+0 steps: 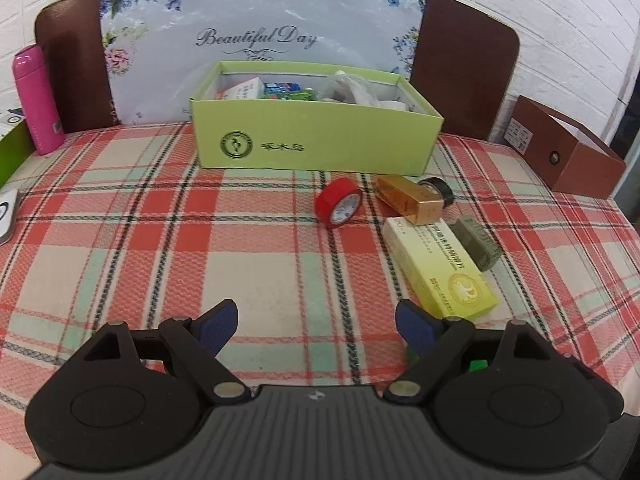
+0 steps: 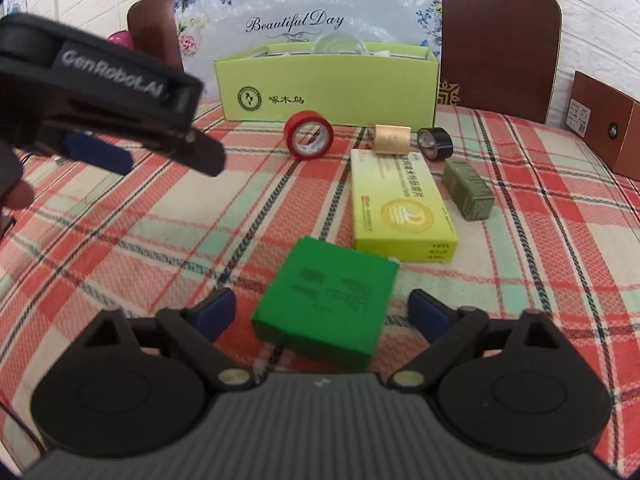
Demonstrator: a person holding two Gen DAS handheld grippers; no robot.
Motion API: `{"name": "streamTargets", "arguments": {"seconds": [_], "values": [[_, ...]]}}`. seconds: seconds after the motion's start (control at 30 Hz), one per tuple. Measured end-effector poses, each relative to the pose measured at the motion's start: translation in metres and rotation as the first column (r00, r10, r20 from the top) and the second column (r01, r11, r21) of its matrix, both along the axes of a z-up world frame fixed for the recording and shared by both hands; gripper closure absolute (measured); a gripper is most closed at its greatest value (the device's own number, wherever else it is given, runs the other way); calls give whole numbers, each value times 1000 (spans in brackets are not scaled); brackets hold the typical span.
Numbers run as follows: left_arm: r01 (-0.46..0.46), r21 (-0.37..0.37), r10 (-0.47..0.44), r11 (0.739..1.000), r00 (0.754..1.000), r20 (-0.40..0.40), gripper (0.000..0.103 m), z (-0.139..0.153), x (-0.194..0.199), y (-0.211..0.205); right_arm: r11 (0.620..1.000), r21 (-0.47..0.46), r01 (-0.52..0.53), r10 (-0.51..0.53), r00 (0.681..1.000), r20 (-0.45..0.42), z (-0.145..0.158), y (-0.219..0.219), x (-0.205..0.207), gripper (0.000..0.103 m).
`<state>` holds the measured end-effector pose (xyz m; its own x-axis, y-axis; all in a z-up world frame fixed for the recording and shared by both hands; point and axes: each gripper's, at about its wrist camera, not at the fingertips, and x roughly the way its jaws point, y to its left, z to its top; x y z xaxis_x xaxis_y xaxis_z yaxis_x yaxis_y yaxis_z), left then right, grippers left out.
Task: Organize objects
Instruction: 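Move both tools back to the remaining items, then grasp the dark green box with right tool while left tool grasps the yellow medicine box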
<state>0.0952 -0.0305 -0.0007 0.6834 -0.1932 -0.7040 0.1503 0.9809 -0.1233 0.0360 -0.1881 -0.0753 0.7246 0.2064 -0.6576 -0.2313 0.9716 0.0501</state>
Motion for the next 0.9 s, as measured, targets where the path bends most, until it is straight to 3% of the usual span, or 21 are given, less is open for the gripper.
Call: {"name": "streamTargets", "arguments": {"seconds": [0.07, 0.23, 0.5, 0.57, 0.7, 0.9], "values": [[32, -31, -33, 999, 999, -21, 14, -3, 5, -15, 1000, 5, 13, -13, 1000, 1, 1, -16, -7, 41], [109, -72, -112, 991, 993, -40, 14, -15, 28, -69, 995, -27, 95, -95, 995, 4, 2, -49, -22, 41], [115, 20, -112, 993, 988, -105, 14, -50, 68, -125, 988, 15, 153, -153, 988, 10, 2, -74, -36, 41], [127, 23, -126, 992, 991, -50, 21, -51, 60, -118, 988, 18, 153, -153, 988, 12, 3, -74, -37, 41], [155, -41, -157, 987, 986, -53, 30, -44, 42, -84, 995, 47, 93, -94, 996, 12, 4, -70, -37, 41], [106, 36, -105, 994, 994, -38, 30, -44, -3, -22, 998, 41, -56, 55, 998, 26, 3, -42, -31, 41]]}}
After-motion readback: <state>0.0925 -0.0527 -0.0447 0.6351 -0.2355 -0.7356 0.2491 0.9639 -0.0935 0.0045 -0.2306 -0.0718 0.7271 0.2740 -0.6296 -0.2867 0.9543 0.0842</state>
